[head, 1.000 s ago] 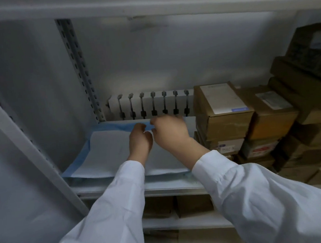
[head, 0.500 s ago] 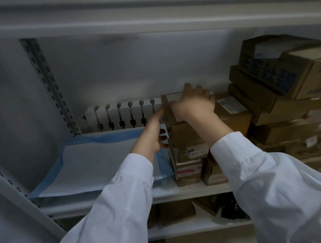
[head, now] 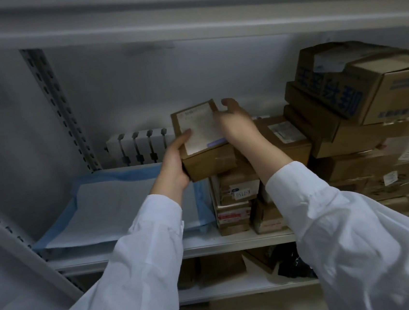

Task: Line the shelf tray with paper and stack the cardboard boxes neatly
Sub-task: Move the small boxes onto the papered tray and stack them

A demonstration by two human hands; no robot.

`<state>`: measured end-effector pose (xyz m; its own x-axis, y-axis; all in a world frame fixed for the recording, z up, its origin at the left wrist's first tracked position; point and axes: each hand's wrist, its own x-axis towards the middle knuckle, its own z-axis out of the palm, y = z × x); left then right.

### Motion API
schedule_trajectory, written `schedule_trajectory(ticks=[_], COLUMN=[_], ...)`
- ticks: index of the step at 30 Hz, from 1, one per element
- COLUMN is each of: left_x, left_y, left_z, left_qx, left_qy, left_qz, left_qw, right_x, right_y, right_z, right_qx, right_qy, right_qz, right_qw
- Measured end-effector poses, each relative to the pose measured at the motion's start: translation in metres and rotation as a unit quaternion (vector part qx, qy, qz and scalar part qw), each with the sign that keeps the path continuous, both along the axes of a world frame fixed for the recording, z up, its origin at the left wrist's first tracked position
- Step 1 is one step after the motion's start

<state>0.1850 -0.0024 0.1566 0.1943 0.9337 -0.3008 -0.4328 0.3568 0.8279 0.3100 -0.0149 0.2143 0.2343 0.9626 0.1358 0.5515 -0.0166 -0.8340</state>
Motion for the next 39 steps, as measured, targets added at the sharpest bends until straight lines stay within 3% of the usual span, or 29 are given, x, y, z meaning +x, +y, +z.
schedule_trajectory(ticks=[3, 7, 13, 17, 23, 31, 39], left_x=[-0.021, -0.045, -0.06, -0.061, -0.064, -0.073, -0.104], left_y=[0.006, 0.008, 0.006, 0.005, 0.008, 0.011, 0.014], left_z=[-0.013, -0.028, -0.048, -0.056, -0.066, -0.074, -0.08], left_qx=[-0.024, -0.06, -0.087, -0.101, -0.106, -0.117, -0.144], left_qy=[-0.021, -0.026, 0.0, 0.02, 0.016, 0.05, 0.049], left_qz=[0.032, 0.069, 0.07, 0.062, 0.054, 0.038, 0.056], left_qw=[0.999, 0.995, 0.994, 0.993, 0.993, 0.991, 0.987], right_x=[-0.006, -0.017, -0.023, -0.022, -0.022, -0.027, -0.06], right_y=[0.001, 0.004, 0.001, 0.0, -0.001, -0.002, 0.012], right_z=[-0.012, -0.042, -0.076, -0.079, -0.076, -0.067, -0.069], right_qx=[-0.053, -0.19, -0.267, -0.244, -0.243, -0.125, -0.075], right_qy=[-0.113, -0.324, -0.354, -0.414, -0.377, -0.374, -0.241], right_qz=[-0.003, 0.047, 0.013, 0.005, 0.023, -0.028, -0.022], right_qw=[0.992, 0.926, 0.896, 0.877, 0.893, 0.919, 0.967])
